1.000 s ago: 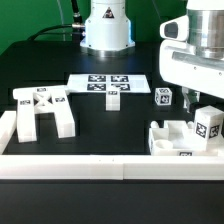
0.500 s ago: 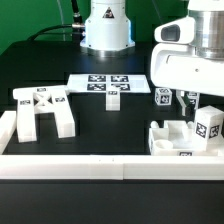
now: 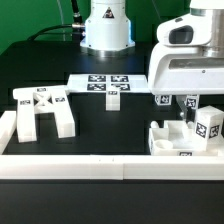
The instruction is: Assemble chair
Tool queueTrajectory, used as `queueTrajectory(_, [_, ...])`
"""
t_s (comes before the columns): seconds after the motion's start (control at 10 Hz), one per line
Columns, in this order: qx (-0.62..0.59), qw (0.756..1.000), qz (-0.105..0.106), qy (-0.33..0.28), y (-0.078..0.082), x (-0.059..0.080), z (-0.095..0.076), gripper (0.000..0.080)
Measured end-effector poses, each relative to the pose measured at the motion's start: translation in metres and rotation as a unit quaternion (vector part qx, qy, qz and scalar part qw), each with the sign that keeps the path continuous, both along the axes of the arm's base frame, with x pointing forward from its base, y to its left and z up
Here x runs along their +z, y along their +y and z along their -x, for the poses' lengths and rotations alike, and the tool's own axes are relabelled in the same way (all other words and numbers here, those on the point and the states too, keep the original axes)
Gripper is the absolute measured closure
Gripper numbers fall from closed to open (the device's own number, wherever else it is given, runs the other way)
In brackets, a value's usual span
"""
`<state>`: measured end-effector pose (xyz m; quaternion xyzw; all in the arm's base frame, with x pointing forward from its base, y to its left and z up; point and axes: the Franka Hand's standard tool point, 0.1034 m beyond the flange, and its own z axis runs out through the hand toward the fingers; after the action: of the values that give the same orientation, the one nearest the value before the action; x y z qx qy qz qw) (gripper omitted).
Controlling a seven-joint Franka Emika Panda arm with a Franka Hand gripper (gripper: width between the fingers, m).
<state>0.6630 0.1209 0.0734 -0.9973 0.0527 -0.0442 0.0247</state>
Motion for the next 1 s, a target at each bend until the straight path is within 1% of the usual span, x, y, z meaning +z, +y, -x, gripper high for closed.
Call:
queueTrajectory(0.3, [0.118,0.993,0.013,-0.006,-0.0034,-0.0004,-0.0006,0.0151])
queueTrajectory(0.6, [0.221,0.975,0.026,-0.009,-0.0082,-0.0006,-0.0012,0.0151])
queueTrajectory(0.7, [0.236,0.971,0.028,-0.010,-0.0106,-0.0007,-0.0016,0.0274])
queueTrajectory(0.8, [0.233,0.972,0.027,-0.010,-0.0106,-0.0007,-0.0016,0.0274])
queueTrajectory(0.9, [0.233,0.972,0.027,-0.010,-0.0108,-0.0008,-0.0016,0.0413])
queueTrajectory(1.0, [0.229,0.973,0.027,-0.010,-0.0108,-0.0009,-0.0015,0.0512])
